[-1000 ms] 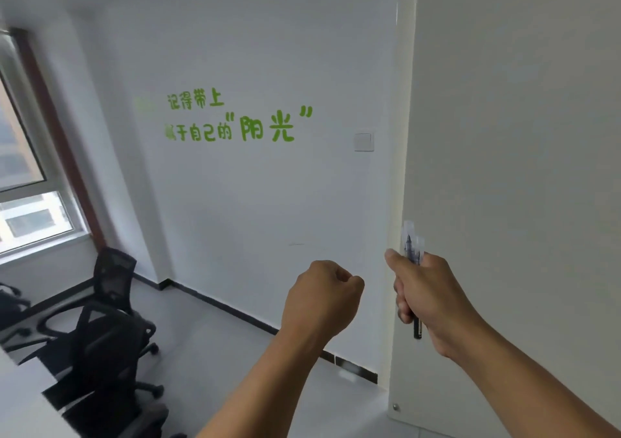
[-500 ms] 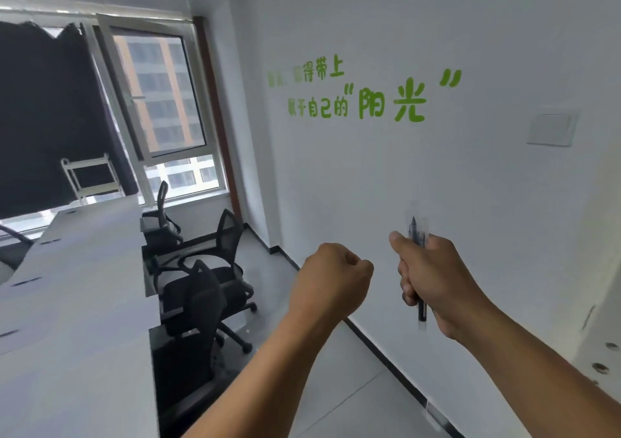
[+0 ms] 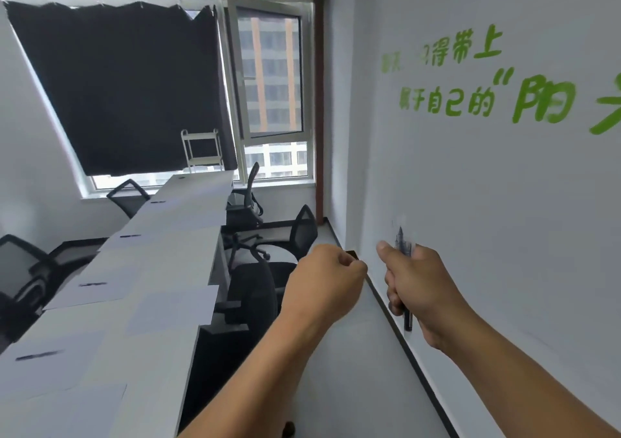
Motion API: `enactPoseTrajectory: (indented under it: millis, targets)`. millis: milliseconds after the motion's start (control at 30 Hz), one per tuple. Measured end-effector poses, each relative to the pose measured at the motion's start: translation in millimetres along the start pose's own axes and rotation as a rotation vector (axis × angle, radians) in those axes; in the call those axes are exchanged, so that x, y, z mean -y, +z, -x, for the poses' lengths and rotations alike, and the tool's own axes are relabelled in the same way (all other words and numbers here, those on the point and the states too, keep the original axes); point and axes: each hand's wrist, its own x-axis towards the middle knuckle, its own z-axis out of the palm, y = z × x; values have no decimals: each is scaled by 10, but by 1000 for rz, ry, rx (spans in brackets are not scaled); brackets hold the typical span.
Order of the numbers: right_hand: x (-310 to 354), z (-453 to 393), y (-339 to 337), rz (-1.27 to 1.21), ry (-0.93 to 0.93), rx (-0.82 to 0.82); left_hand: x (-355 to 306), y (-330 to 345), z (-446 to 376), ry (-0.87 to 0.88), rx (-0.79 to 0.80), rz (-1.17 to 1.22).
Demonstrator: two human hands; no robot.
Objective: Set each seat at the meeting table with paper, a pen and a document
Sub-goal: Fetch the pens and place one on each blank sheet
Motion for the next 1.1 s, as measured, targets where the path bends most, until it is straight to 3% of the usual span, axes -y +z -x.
enactPoseTrajectory:
  millis: [667,867,1100]
  targets:
    - [189,-3788,1592,-43,-72,390,754,-555,-3270,-220,-350,-145]
    - [280,-4878,2329,-78,-99,626,977,-736,-4124,-401,-496,-113]
    - [433,-5253,3304,-76,-107,874,1544,-1273,-4348,-632,-676,-92]
